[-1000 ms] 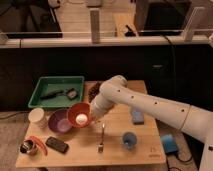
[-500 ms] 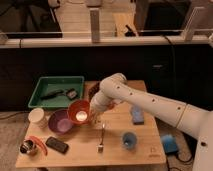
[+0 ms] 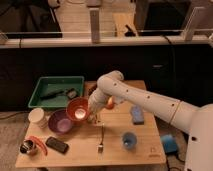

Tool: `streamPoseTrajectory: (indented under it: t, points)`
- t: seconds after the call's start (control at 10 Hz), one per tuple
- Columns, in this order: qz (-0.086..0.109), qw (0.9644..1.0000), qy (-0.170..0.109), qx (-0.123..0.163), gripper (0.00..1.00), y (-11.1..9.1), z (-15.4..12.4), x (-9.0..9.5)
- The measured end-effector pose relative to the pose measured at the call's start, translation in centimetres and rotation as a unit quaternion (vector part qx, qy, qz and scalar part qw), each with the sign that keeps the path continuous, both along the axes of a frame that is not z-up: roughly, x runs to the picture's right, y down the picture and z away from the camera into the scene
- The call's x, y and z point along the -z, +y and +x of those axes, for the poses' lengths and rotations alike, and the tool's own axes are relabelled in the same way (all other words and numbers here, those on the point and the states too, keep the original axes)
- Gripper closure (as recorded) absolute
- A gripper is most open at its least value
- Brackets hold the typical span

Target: Stack bowls into tray

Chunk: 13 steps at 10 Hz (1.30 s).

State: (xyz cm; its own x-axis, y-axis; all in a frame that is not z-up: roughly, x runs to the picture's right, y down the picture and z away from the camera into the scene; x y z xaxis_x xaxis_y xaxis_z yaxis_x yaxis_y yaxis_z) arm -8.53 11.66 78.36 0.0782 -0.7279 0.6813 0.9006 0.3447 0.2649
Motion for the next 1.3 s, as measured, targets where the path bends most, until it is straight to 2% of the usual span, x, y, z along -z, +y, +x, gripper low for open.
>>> streamPoseTrajectory:
  t: [0.3,0.5,0.7,0.9,1.2,1.3]
  points:
    - [0.007,0.9992,-0.031,0.022,1.0,-0.3,-4.3,1.5]
    - [0.007,0.9979,-0.052,0.038,0.94,-0.4,-6.7,2.1]
    - [-0.007,0.9949,-0.077,0.065,0.74,0.7,-9.4,1.9]
    - [-0.019,0.9924,-0.084,0.088,0.52,2.0,-10.7,1.1]
    - [-0.02,0.9913,-0.084,0.099,0.25,2.4,-10.6,0.8]
    - [-0.02,0.9911,-0.085,0.101,0.22,2.5,-10.4,0.9]
